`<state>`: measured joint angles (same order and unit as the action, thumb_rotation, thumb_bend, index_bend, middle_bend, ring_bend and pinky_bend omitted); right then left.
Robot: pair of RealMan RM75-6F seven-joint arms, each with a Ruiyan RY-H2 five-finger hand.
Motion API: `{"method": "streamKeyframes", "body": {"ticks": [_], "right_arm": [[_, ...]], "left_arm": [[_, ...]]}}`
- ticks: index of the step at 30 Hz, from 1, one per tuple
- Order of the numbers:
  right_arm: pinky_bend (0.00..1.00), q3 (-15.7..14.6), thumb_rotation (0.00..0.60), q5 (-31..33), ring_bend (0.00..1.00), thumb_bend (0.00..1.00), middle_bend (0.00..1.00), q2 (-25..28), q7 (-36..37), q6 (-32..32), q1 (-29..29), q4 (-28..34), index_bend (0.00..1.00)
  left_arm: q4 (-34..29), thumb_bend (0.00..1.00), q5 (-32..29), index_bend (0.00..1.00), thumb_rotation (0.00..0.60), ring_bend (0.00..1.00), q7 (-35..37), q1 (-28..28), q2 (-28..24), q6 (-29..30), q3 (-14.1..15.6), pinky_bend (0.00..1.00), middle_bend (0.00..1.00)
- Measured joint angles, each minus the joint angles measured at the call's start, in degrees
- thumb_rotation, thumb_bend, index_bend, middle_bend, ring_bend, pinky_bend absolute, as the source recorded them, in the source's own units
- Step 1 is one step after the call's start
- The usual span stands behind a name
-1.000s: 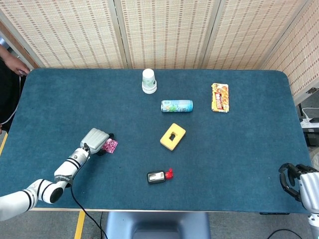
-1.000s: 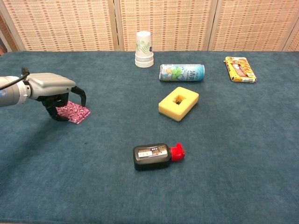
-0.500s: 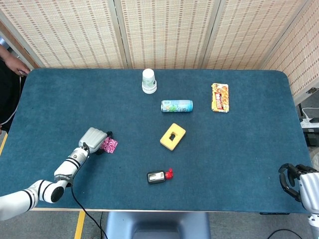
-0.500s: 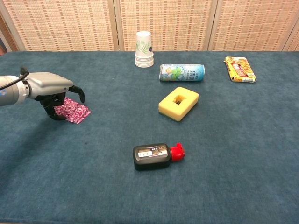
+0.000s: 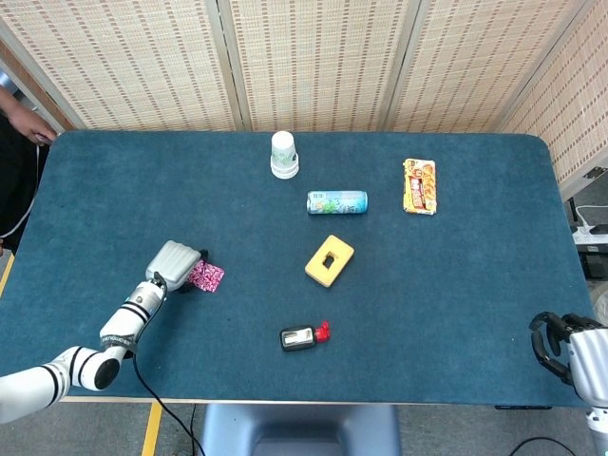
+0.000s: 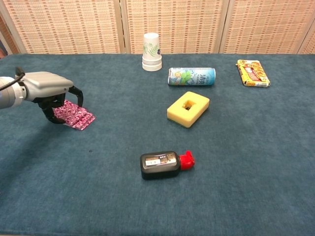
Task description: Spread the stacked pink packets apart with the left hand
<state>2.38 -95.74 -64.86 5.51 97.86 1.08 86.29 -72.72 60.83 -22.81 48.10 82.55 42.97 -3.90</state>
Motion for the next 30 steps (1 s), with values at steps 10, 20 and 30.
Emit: {"method": "streamKeyframes", "body": {"ticks": [10,20,30], "right_arm": [[0.7,-0.05,0.6,0.08,0.63,0.55,0.82,0.15,-0.03,-0.2,-0.07,0.21,0.89],[0.7,-0.01,0.6,0.04,0.63,0.55,0.82,0.09,0.03,-0.04,-0.04,0.17,0.89],[0.7,-0.07,0.6,0.05,0.63,0.55,0.82,-0.09,-0.43,-0.24,-0.1,0.25,0.89]], "left_arm": [[-3.95,0.27,0.26,0.66,0.6,0.98,0.62,-3.94,-6.27,4.19,1.13,0.98,0.98],[-1.35,0.27,-0.35,0.67,0.6,0.98,4.24,-7.69,-7.91,5.03,2.54,0.98,0.98],[8.73,0.27,1.27,0.6,0.6,0.98,7.4,-10.86,-4.81,3.87,4.01,0.98,0.97]]}}
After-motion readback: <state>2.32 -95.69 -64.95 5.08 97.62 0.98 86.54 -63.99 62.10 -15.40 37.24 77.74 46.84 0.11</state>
